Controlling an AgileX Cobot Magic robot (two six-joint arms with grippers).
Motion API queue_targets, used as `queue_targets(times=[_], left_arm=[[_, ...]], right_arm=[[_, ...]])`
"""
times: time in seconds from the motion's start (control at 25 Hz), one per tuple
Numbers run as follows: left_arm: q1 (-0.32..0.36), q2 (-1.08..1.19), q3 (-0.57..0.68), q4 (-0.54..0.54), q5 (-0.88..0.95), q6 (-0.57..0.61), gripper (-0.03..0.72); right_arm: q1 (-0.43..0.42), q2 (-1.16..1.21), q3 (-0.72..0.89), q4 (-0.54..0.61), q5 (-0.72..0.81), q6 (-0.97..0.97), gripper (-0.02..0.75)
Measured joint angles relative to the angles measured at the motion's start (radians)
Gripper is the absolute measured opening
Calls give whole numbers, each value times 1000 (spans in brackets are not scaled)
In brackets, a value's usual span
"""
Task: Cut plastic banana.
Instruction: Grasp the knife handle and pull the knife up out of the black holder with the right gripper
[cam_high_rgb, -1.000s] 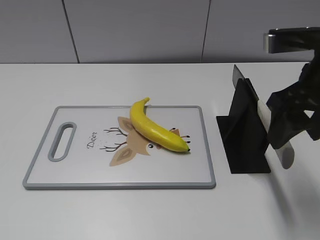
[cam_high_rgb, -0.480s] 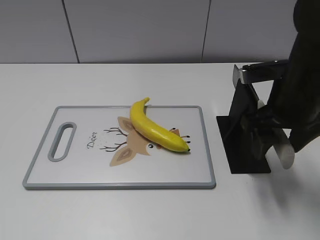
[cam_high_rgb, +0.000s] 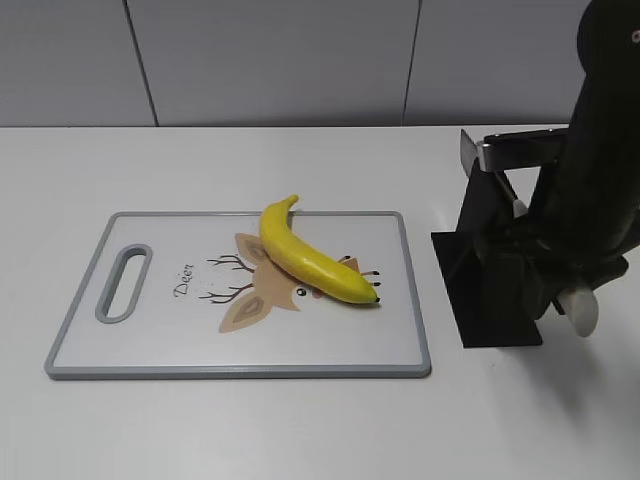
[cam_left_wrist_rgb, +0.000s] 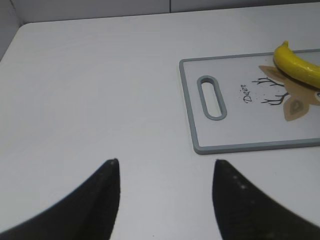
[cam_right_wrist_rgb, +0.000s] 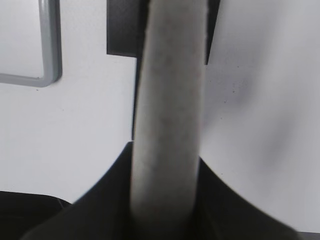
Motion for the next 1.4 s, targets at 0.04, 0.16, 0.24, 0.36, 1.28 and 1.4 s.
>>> queue_targets(times=[0.04, 0.16, 0.24, 0.36, 1.28, 1.4], left_arm=[[0, 0, 0, 0, 0, 0, 573], [0, 0, 0, 0, 0, 0, 573], [0, 0, 0, 0, 0, 0, 573], [0, 0, 0, 0, 0, 0, 573], [0, 63, -42, -12, -15, 32, 573], [0, 161, -72, -52, -36, 104, 573]], right_arm=[[0, -1, -1, 0, 2, -1, 188], [0, -26, -1, 1, 8, -2, 188], [0, -58, -1, 3, 8, -2, 188], [0, -117, -12, 1, 16, -29, 188], [1, -317, -140, 31, 12, -595, 183], [1, -317, -140, 112, 12, -782, 183]])
